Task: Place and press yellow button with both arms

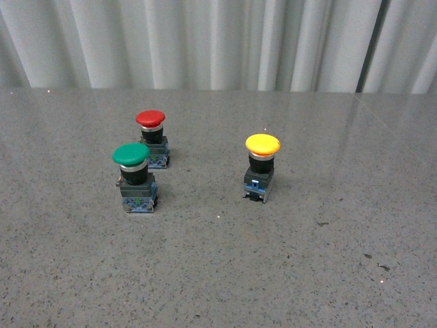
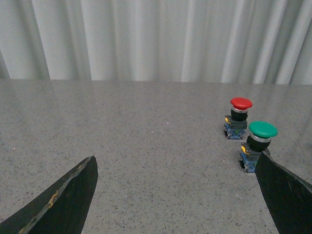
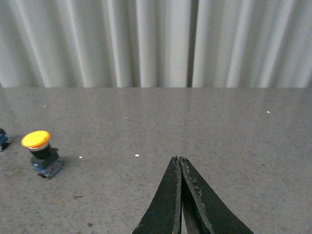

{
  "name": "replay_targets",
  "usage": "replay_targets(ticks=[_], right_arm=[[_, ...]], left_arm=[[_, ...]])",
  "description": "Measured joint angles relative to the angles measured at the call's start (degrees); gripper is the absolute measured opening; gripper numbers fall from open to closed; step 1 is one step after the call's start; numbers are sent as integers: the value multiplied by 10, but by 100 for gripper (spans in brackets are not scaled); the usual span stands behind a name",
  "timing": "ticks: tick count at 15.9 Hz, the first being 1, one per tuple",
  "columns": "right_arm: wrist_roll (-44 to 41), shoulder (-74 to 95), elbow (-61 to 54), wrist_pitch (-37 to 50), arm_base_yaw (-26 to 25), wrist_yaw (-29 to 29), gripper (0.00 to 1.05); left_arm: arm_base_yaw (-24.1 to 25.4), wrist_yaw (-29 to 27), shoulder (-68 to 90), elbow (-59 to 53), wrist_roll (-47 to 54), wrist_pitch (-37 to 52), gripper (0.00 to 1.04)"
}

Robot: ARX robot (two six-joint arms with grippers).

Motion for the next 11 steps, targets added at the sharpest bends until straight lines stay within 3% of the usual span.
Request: replay_targets(ticks=[1,11], right_arm=[[-1,-14,-11,0,-40,-22,2],[-1,-117,-59,-56,-38,-30,2]], left_arm=[[0,0,0,0,0,0,98],[0,0,0,0,0,0,98]])
